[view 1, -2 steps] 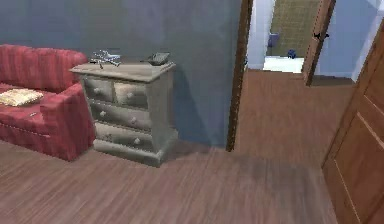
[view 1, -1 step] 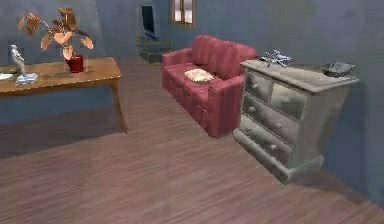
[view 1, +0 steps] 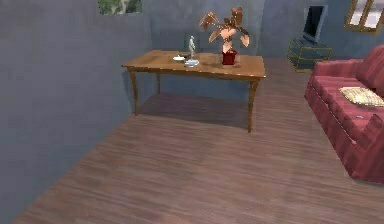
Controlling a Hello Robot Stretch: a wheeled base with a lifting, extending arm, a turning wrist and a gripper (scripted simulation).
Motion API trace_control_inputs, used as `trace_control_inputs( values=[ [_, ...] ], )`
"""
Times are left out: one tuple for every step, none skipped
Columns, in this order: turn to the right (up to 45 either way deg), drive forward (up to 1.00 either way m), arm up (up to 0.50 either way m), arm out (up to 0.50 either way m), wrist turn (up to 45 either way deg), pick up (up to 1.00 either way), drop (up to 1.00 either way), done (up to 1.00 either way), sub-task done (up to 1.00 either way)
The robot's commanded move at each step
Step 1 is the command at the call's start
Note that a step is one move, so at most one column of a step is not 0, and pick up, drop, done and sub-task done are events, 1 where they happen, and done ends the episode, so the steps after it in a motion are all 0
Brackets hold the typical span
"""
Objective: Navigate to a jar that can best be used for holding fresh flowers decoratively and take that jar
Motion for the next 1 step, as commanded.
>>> trace_control_inputs(
  values=[
    [0.0, 0.5, 0.0, 0.0, 0.0, 0.0, 0.0, 0.0, 0.0]
  ],
)
